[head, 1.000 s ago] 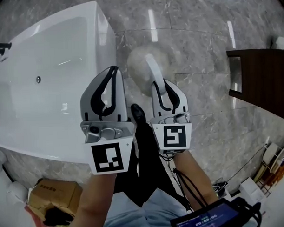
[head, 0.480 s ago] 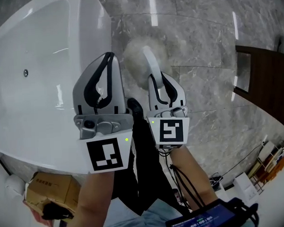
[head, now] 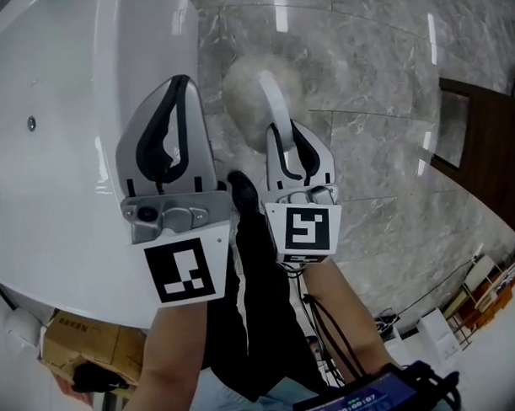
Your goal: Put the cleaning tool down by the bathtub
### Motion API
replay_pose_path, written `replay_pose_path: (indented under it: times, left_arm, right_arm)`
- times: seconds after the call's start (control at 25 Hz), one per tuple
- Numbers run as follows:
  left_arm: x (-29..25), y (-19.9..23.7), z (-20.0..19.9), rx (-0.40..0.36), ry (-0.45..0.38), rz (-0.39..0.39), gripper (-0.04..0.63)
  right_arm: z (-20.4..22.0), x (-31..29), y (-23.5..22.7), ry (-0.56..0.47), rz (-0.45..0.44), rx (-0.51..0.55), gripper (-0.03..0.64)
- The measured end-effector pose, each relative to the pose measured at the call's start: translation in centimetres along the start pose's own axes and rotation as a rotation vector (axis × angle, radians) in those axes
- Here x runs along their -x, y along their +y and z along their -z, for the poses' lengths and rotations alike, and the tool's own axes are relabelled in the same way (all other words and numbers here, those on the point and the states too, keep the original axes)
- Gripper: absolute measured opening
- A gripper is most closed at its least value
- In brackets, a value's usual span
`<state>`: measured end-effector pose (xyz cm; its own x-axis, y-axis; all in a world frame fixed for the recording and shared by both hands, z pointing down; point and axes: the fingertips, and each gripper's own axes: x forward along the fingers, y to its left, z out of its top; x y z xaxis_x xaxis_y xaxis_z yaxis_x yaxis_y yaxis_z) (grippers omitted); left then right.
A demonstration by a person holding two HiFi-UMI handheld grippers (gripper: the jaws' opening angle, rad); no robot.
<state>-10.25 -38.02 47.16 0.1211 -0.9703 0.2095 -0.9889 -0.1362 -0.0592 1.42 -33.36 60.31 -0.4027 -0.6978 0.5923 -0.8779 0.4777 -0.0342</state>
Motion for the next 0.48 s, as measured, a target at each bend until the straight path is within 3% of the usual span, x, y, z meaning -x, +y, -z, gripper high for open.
replay_pose_path:
  times: [0.48]
  left_arm:
    - [-1.4,0.3,7.1,0.007,0.032,-0.030,0.017]
  right_arm:
    - [6.7,-5.1,0.5,0.084,0.006,-0.051,0.097]
